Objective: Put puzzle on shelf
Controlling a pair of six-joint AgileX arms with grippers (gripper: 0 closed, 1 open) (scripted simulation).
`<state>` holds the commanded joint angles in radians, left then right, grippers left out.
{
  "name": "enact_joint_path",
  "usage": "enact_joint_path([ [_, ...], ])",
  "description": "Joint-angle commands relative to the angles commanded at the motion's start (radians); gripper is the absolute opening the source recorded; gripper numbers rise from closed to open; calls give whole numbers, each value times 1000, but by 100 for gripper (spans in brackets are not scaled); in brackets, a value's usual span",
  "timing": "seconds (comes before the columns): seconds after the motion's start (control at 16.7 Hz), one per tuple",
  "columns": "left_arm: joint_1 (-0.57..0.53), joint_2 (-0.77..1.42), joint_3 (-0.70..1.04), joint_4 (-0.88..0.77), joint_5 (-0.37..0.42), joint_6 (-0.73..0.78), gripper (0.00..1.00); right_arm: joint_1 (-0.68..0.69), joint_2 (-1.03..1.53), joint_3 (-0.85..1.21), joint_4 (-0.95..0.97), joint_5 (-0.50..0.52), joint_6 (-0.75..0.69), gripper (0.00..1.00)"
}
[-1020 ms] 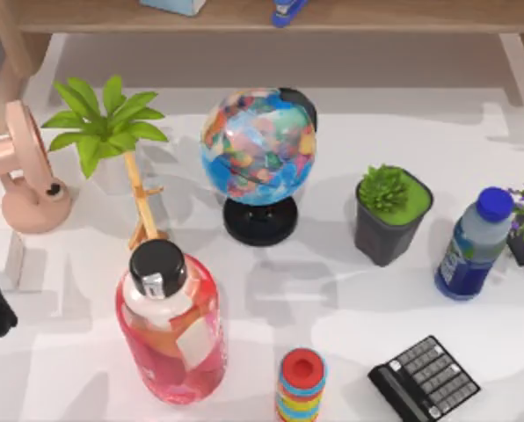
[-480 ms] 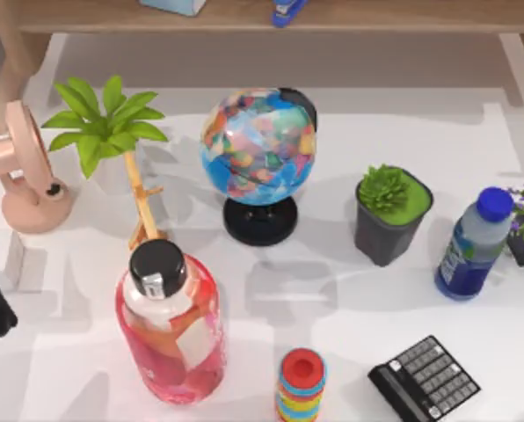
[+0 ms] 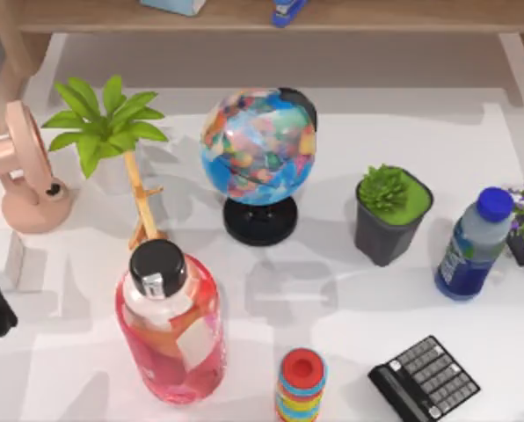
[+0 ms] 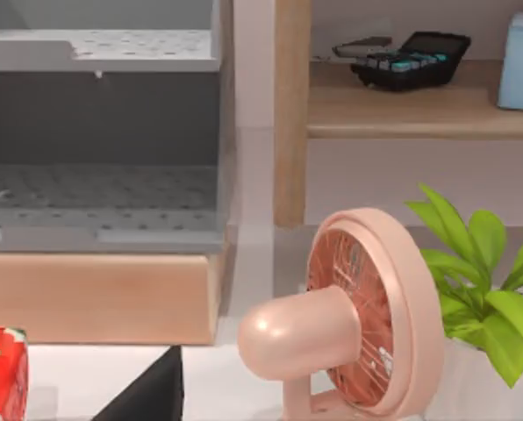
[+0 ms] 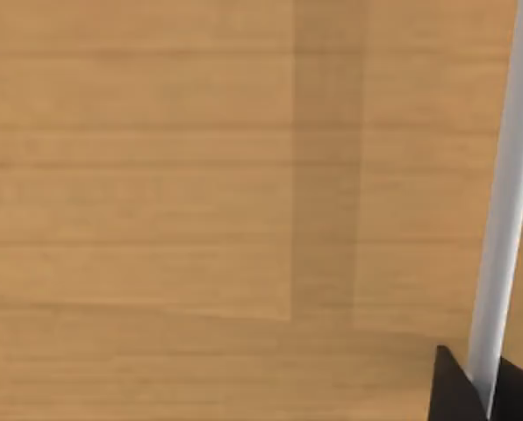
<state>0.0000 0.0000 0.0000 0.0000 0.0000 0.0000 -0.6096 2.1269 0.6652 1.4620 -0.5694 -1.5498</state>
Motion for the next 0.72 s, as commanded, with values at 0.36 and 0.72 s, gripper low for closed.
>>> enact_joint_path([
  [0.36,0,0,0,0,0,0,100,-92,-60,-164,107,-96,-1,0],
  [0.72,0,0,0,0,0,0,100,-102,-65,-180,118,-105,-2,8],
])
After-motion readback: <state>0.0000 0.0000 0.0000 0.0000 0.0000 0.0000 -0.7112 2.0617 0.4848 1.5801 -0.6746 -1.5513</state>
